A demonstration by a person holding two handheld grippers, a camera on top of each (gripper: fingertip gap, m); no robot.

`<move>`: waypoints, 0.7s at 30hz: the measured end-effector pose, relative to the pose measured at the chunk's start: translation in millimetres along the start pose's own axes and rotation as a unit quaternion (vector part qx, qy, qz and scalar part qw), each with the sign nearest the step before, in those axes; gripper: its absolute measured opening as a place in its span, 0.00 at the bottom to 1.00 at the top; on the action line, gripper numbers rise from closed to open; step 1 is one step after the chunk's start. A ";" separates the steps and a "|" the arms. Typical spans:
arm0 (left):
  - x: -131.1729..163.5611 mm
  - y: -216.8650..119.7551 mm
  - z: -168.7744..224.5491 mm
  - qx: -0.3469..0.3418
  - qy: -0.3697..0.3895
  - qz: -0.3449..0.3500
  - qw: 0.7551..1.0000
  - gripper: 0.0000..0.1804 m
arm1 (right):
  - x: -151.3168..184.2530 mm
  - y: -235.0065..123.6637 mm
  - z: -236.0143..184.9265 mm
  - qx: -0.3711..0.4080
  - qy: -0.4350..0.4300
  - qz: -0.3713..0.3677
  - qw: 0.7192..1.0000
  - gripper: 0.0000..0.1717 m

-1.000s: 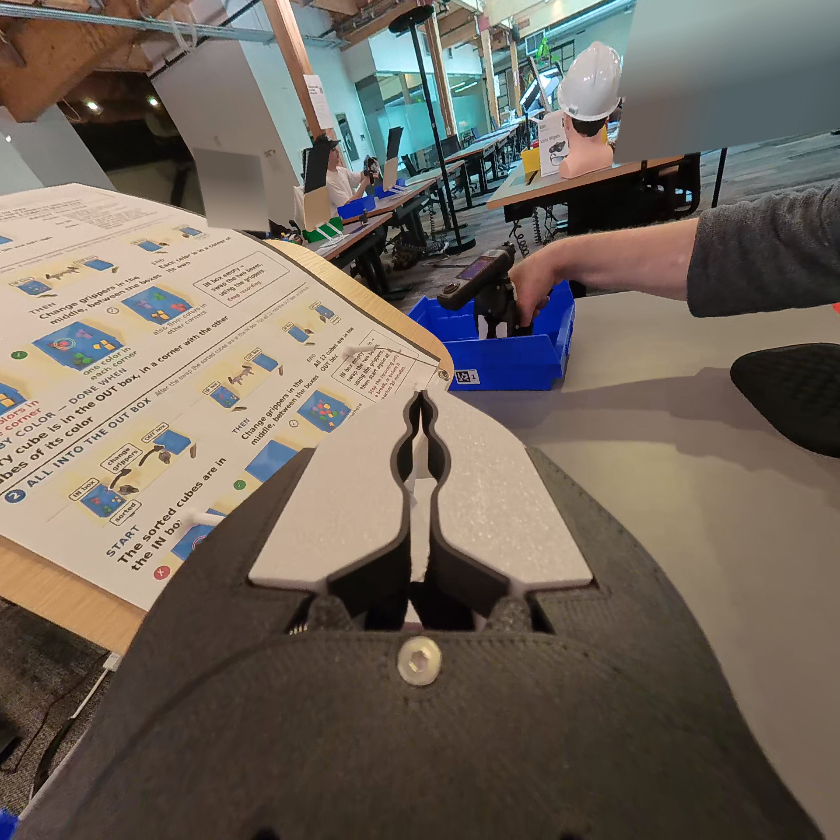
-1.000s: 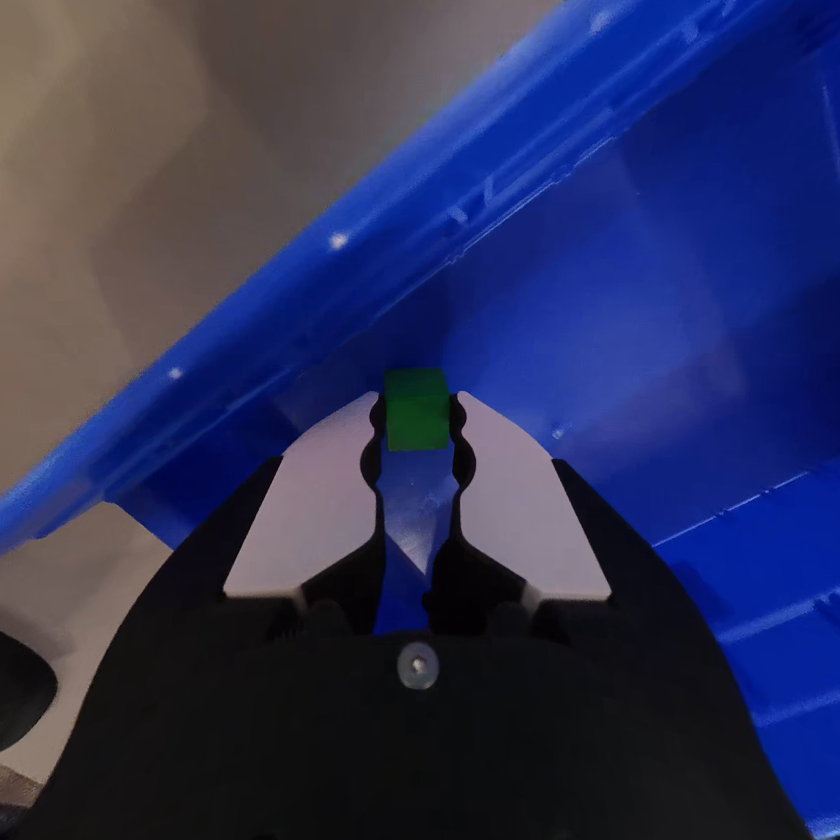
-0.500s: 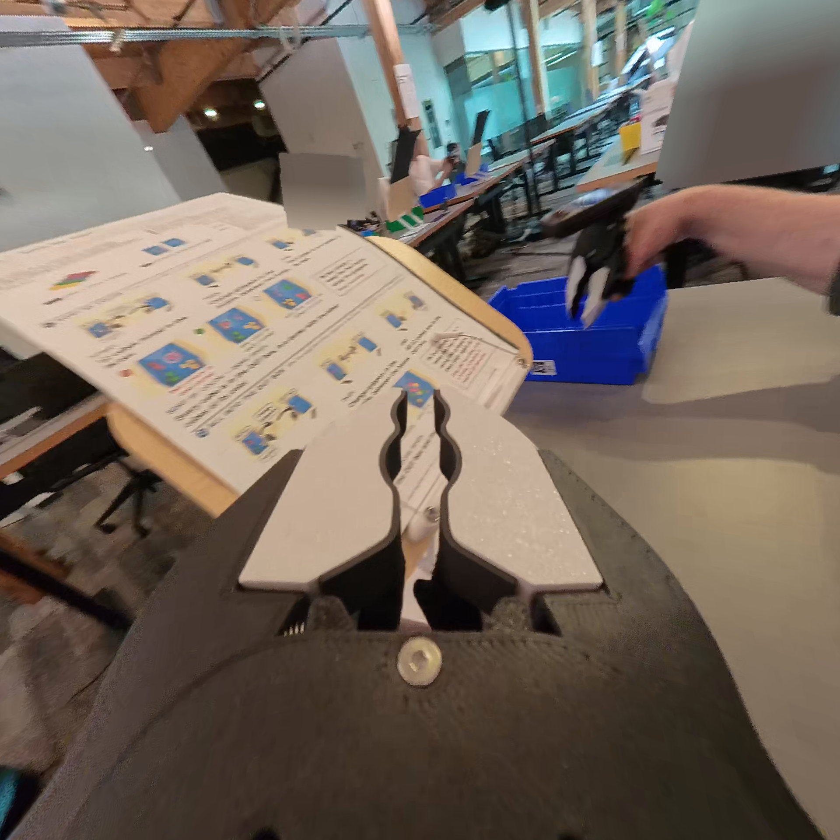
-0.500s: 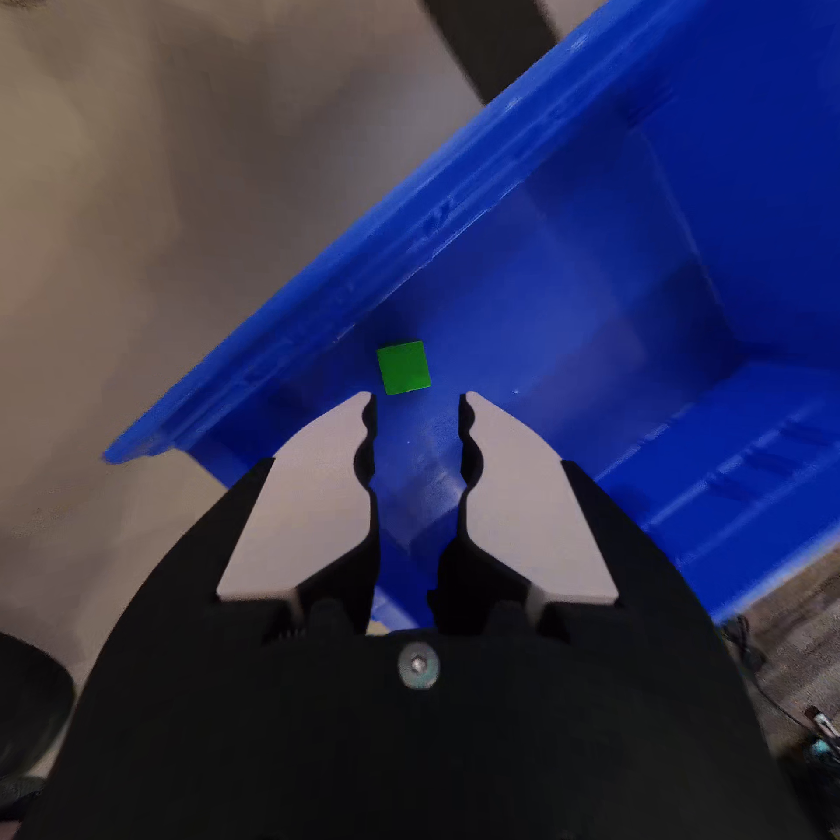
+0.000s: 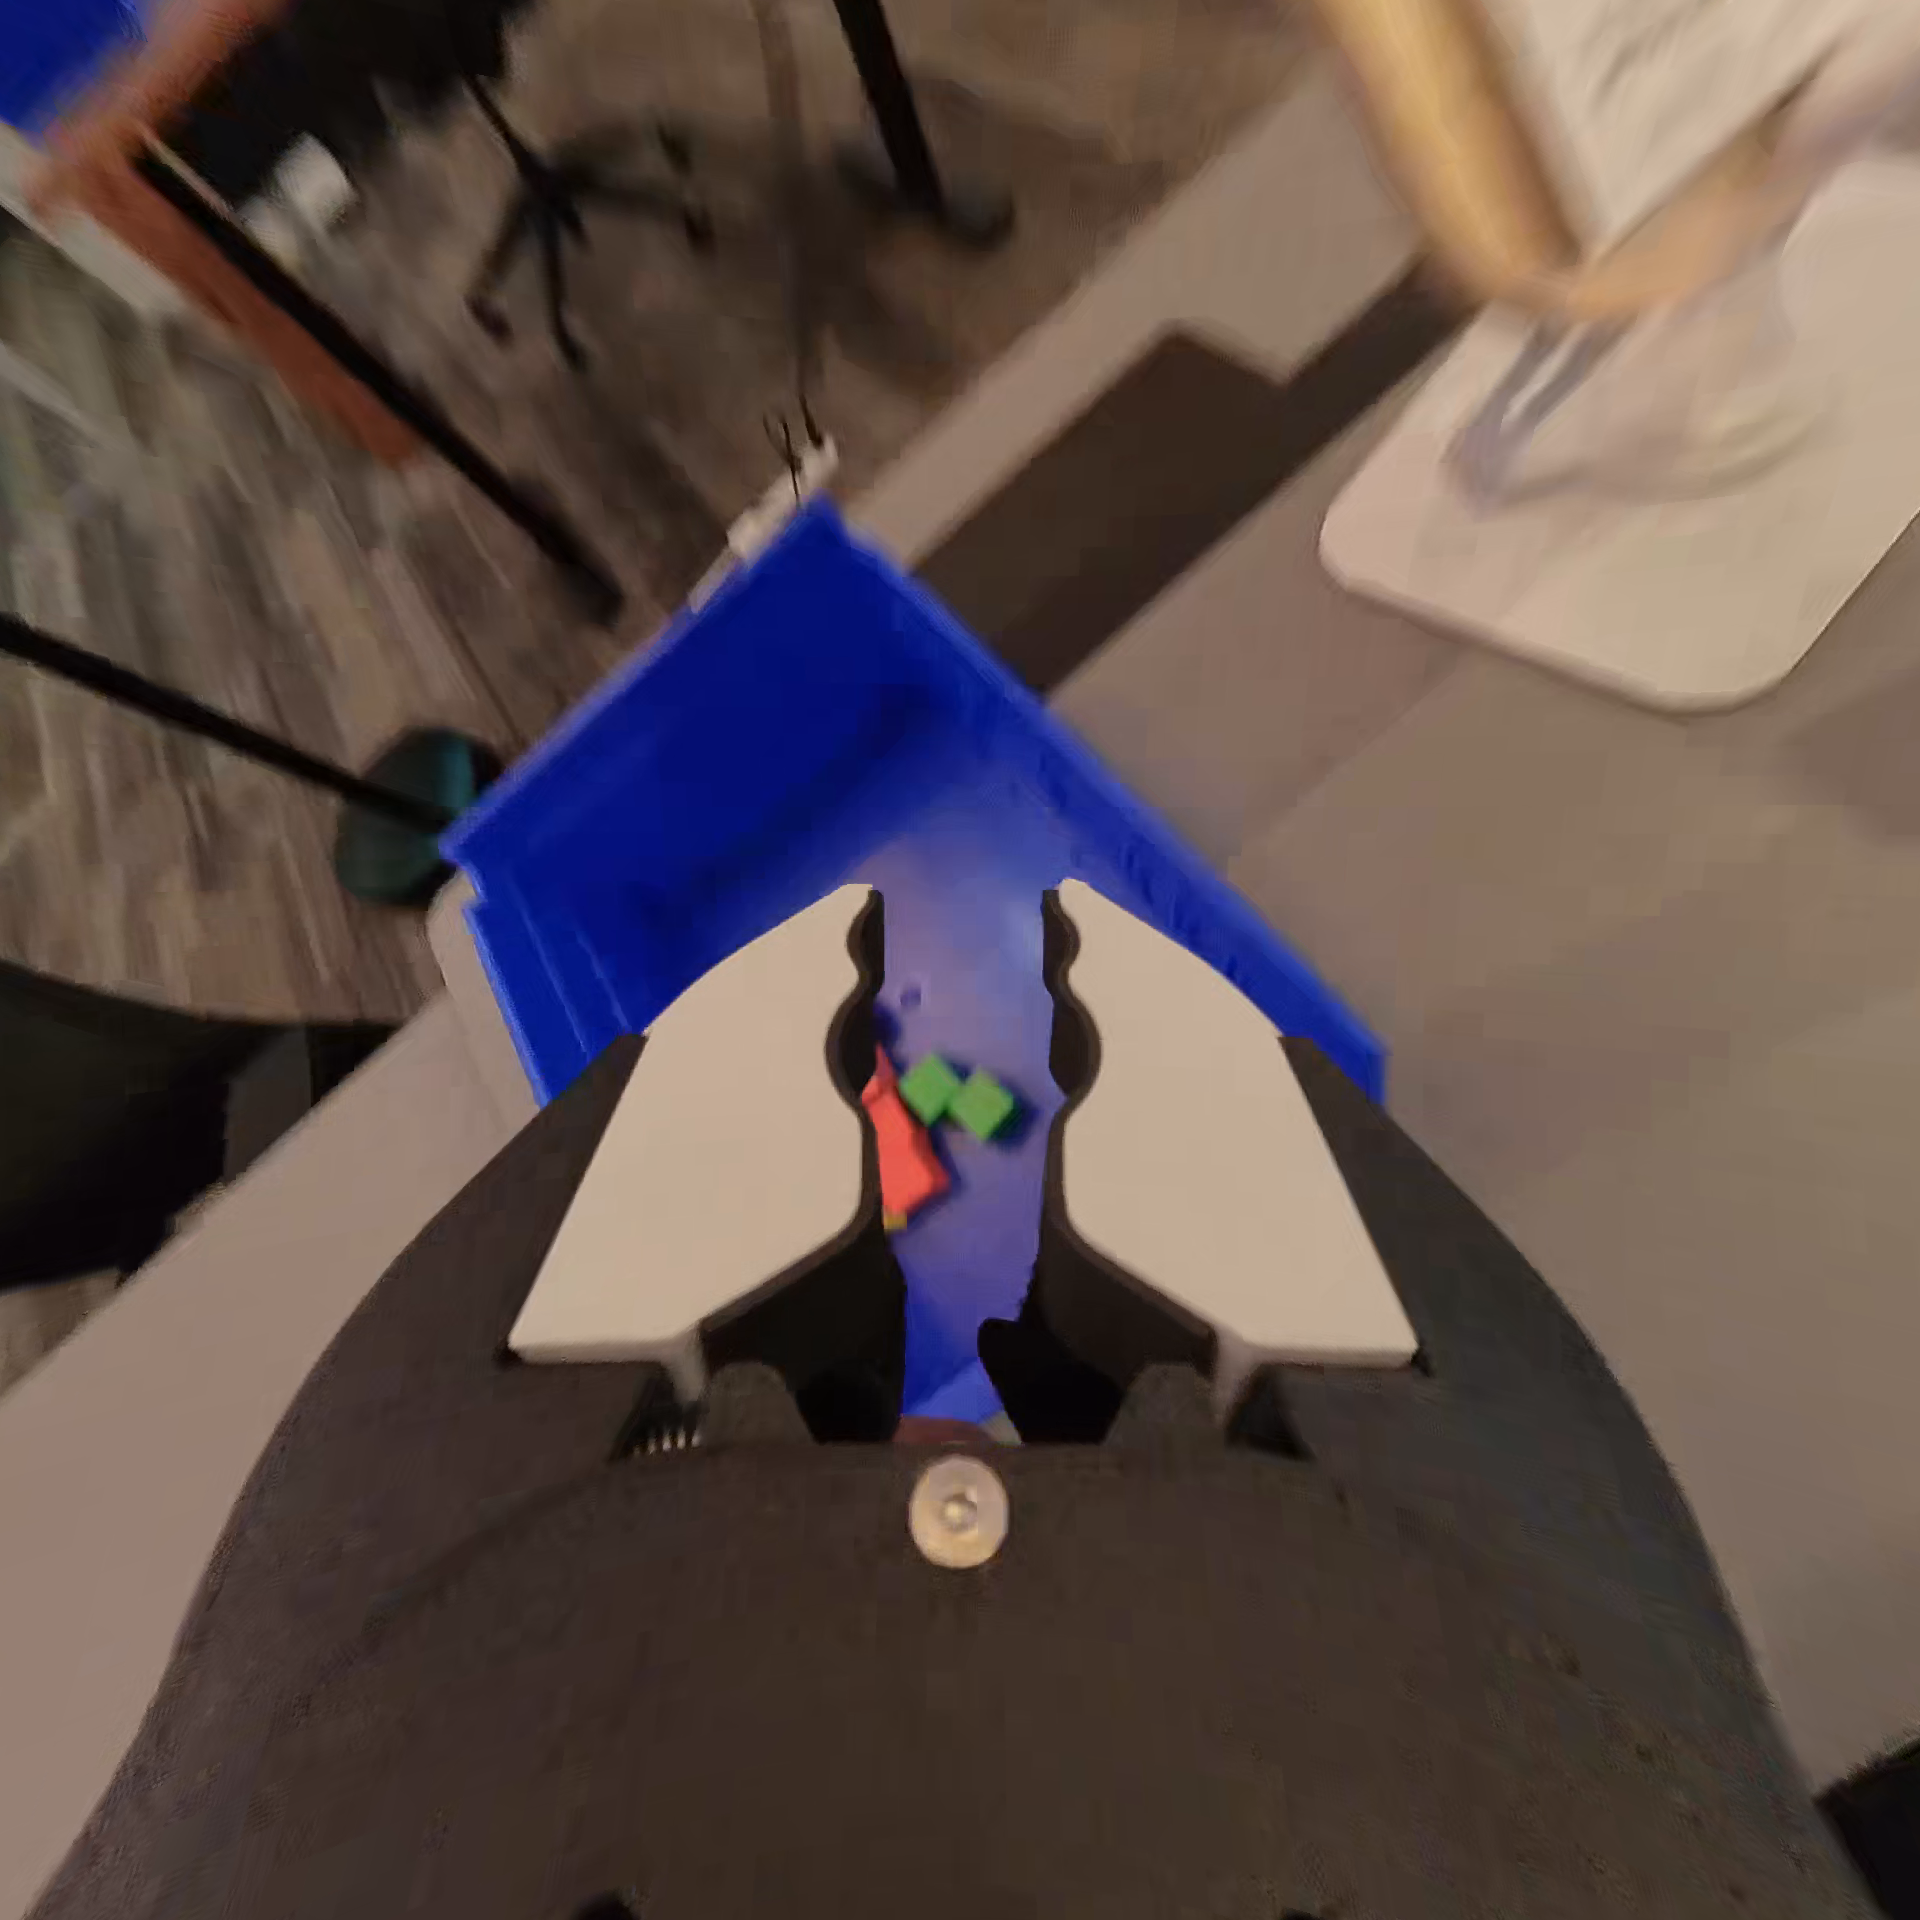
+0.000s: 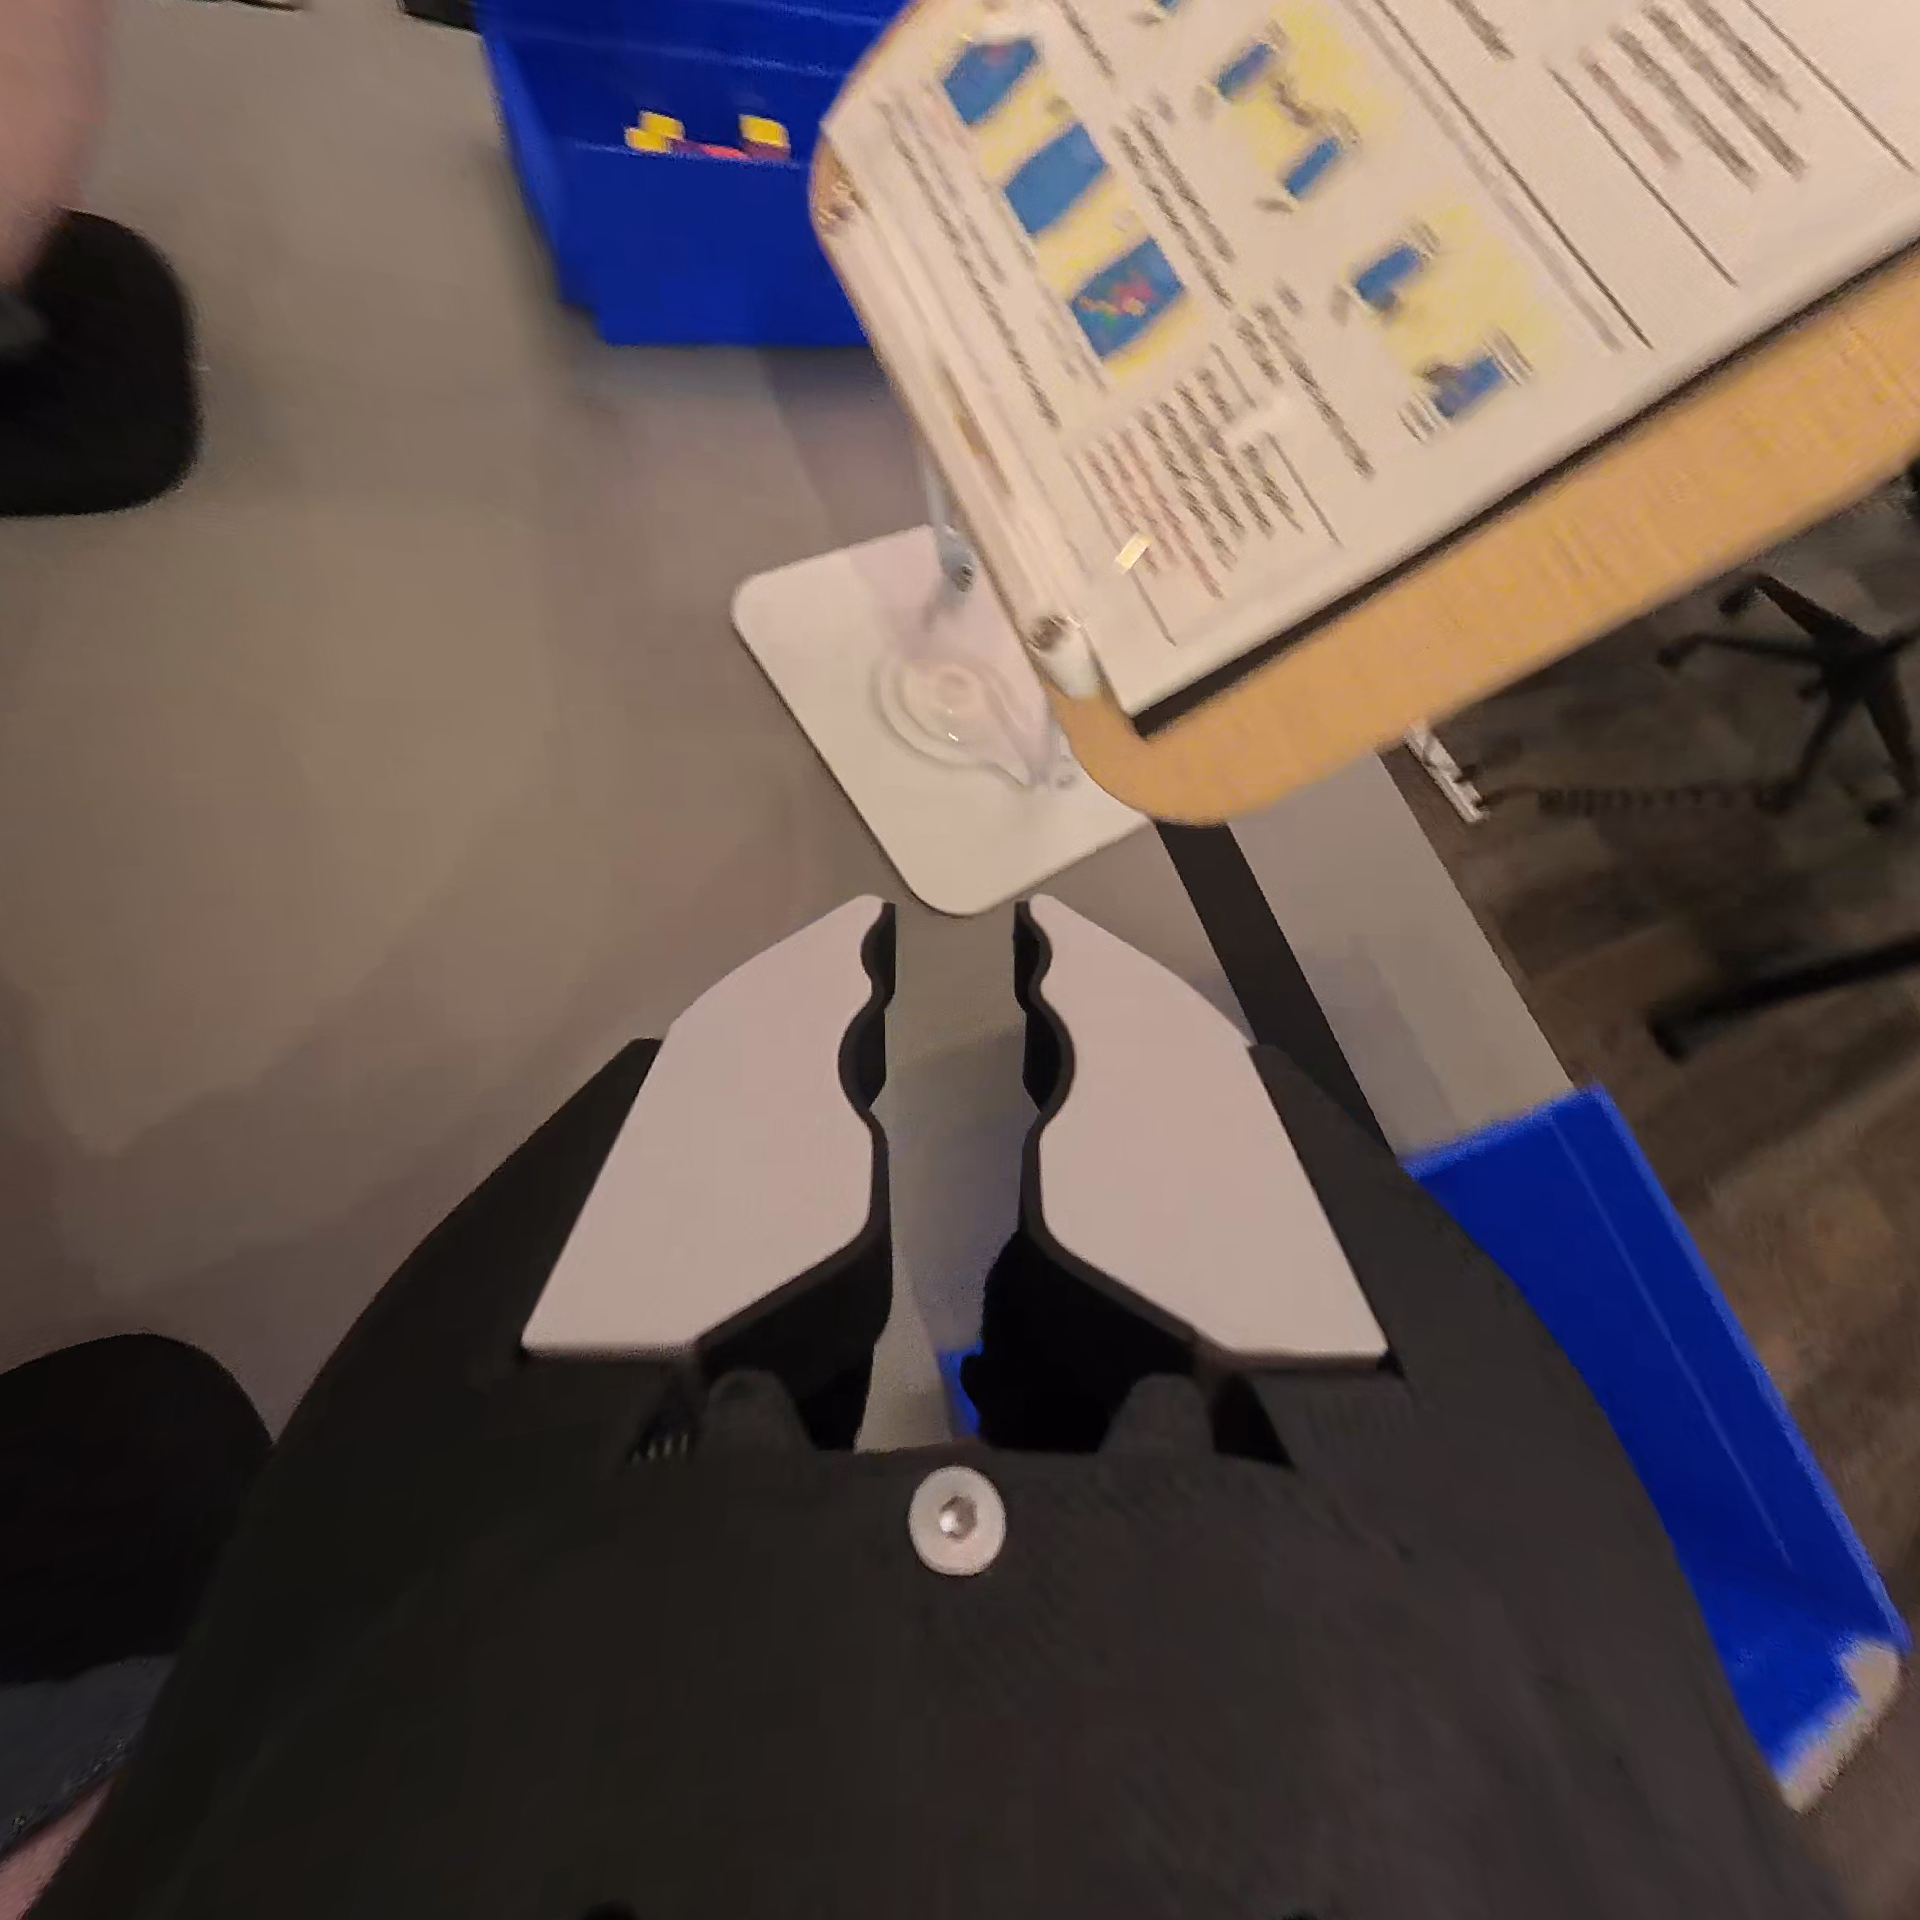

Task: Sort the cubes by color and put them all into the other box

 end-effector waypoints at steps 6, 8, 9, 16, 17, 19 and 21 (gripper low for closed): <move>69.3 49.0 -3.6 0.053 -0.001 -0.136 0.989 0.17 | -11.3 31.2 -24.2 -0.062 -0.040 0.003 0.997 0.13; 82.3 60.4 -0.5 0.066 0.011 -0.173 0.983 0.15 | -9.2 38.3 -24.8 -0.074 -0.038 0.000 0.997 0.13; 85.6 65.0 1.2 0.070 0.022 -0.183 0.980 0.15 | -8.0 41.2 -25.1 -0.079 -0.038 0.000 0.996 0.13; 99.0 91.6 9.1 0.101 0.069 -0.221 0.968 0.10 | -5.4 53.1 -29.0 -0.106 -0.040 0.001 0.994 0.13; 98.6 94.3 10.1 0.104 0.074 -0.224 0.966 0.10 | -5.6 53.9 -29.5 -0.109 -0.040 0.002 0.993 0.13; 101.1 99.8 10.8 0.107 0.089 -0.239 0.961 0.10 | -5.4 55.4 -30.5 -0.114 -0.040 0.003 0.993 0.13; 101.7 104.4 11.2 0.111 0.101 -0.243 0.958 0.10 | -4.6 57.2 -31.2 -0.117 -0.041 0.001 0.992 0.13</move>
Point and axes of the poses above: each gripper's, where its closed fingertips meet, y out along the fingers, x out of its underside, z = x × y across the jaws, the point moved 3 cm from there along -y, back along the fingers, and after that the axes turned 7 degrees about -z, right-handed, at the moved point
